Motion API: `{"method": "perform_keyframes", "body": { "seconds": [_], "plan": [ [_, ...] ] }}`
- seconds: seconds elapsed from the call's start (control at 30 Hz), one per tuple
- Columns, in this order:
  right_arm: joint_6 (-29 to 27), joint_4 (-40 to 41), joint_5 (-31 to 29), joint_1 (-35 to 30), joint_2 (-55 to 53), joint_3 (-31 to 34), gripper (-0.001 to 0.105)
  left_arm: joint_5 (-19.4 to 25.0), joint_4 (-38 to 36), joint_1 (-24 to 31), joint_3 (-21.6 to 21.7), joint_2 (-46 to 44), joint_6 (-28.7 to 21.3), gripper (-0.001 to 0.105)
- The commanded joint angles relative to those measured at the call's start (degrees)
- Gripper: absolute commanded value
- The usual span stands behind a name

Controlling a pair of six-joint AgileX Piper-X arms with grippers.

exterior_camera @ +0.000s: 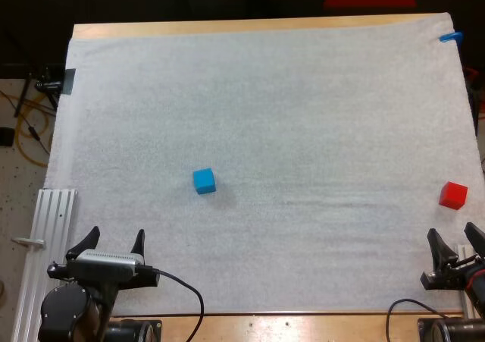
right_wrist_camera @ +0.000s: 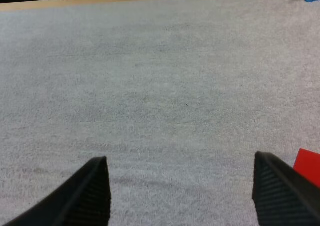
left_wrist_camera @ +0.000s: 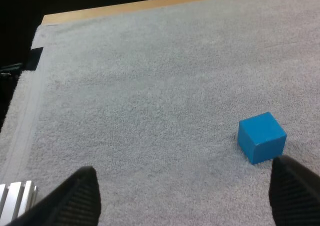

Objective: Stack red cube on blue cube

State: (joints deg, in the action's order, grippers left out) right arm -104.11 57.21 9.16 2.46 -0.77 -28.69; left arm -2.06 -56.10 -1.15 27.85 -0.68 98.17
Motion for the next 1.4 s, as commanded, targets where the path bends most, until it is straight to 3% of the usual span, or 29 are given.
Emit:
{"method": "perform_keyframes", "body": {
  "seconds": [0.0,0.2,0.4,0.57,0.8,0.9,1.07,1.2,1.37],
  "plan": [
    [-0.63,-0.35,0.50,-0.10,-2.18,-0.31,0.059,-0.23,0.88,0.01,0.08,-7.58,0.41,0.067],
    [-0.24,-0.35,-0.19,-0.10,-2.18,-0.31,0.059,-2.07,0.88,0.01,0.08,-7.58,-0.06,0.067],
    [2.68,-0.11,-5.09,-0.10,-1.73,-1.46,0.059,-5.62,1.19,-4.63,1.35,-6.33,-0.95,0.067],
    [4.10,4.00,-10.34,-0.10,1.39,-6.34,0.059,-6.05,0.21,-11.52,7.19,0.14,-4.21,0.067],
    [8.42,8.34,-18.28,-0.10,6.51,-14.42,0.059,-13.20,0.21,-19.21,14.21,10.57,-4.68,0.067],
    [9.90,11.72,-22.08,-0.10,8.84,-17.79,0.059,-14.13,0.21,-21.13,17.57,14.67,-4.88,0.067],
    [14.13,18.04,-21.62,-0.10,12.93,-21.61,0.059,-14.48,-3.19,-22.74,22.08,19.59,-7.58,0.067],
    [14.39,18.76,-19.55,-0.10,16.86,-21.94,0.060,-14.59,-5.03,-24.21,22.89,21.84,-8.12,0.067],
    [13.85,18.50,-19.05,-0.10,24.95,-21.94,0.080,-14.59,-6.65,-24.50,22.89,22.75,-9.64,0.067]
  ]
}}
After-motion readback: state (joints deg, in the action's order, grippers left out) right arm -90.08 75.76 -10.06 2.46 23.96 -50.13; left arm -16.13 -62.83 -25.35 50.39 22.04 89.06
